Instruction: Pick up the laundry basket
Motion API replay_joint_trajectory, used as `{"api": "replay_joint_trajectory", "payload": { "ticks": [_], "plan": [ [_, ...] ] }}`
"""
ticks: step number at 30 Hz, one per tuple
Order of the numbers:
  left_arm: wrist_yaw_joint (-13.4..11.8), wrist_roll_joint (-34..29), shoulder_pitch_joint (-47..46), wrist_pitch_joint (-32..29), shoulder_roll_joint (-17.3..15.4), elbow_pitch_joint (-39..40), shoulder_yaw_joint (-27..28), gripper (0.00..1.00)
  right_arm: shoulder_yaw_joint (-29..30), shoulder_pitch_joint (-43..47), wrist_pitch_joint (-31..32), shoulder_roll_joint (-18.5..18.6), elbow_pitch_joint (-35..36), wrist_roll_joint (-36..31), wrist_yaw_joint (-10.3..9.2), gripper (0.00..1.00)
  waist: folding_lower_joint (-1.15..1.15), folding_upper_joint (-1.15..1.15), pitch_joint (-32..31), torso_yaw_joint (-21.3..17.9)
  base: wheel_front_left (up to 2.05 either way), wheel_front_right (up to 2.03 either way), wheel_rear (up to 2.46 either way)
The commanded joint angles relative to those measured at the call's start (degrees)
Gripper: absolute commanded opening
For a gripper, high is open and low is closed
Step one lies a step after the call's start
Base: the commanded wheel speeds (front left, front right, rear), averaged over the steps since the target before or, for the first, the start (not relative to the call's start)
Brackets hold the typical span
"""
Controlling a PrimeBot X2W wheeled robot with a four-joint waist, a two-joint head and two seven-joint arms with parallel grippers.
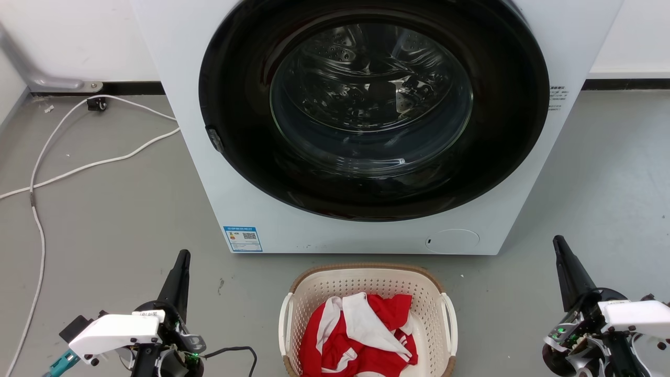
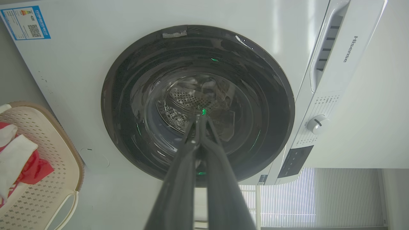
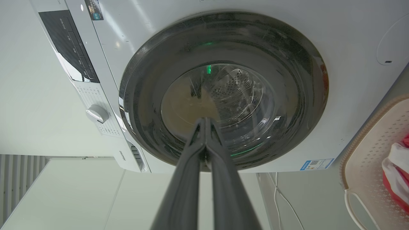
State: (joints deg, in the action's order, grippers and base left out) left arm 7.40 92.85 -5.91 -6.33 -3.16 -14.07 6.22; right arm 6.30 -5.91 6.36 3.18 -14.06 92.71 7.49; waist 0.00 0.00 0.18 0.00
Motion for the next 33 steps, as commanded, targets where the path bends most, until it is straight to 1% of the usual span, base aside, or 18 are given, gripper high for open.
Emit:
{"api": "replay_joint_trajectory", "payload": {
  "ticks": [1, 15, 16, 19, 29, 33],
  "plan": [
    [0.24, -0.42, -0.59, -0.12, 0.08, -0.07, 0.21, 0.00, 0.10, -0.61, 0.21, -0.21, -0.04, -0.28, 0.00, 0.00, 0.00, 0.00, 0.00, 0.00, 0.00, 0.00, 0.00],
    [0.24, -0.37, -0.60, -0.16, 0.10, -0.07, 0.27, 0.00, 0.14, -0.61, 0.21, -0.24, -0.04, -0.34, 0.00, 0.00, 0.00, 0.00, 0.00, 0.00, 0.00, 0.00, 0.00],
    [-0.01, -0.17, 0.08, -0.05, 0.10, -0.16, 0.02, 1.00, 0.04, 0.09, 0.06, -0.03, -0.14, 0.01, 0.00, 1.00, 0.00, 0.00, 0.00, 0.00, 0.00, 0.00, 0.00],
    [-0.08, -0.18, 1.33, -0.02, 0.42, -1.58, -0.12, 1.00, -0.04, 1.44, 0.03, -0.21, -1.54, 0.00, 0.00, 1.00, 0.00, 0.00, 0.00, 0.00, 0.00, 0.00, 0.00],
    [-0.05, -1.71, 2.28, 2.89, 0.39, 1.14, -0.92, 1.00, -1.35, 2.13, -2.89, -0.21, 0.05, -2.07, 0.01, 1.00, 0.00, 0.00, 0.07, -0.09, 0.00, 0.00, 0.00],
    [-0.04, -3.44, 2.74, 3.97, 0.37, 1.72, -0.76, 1.00, -1.51, 2.22, -3.96, -0.21, 0.55, -3.40, 0.01, 1.00, 0.00, 0.00, 0.08, -0.10, 0.00, 0.00, 0.00]
  ]
}}
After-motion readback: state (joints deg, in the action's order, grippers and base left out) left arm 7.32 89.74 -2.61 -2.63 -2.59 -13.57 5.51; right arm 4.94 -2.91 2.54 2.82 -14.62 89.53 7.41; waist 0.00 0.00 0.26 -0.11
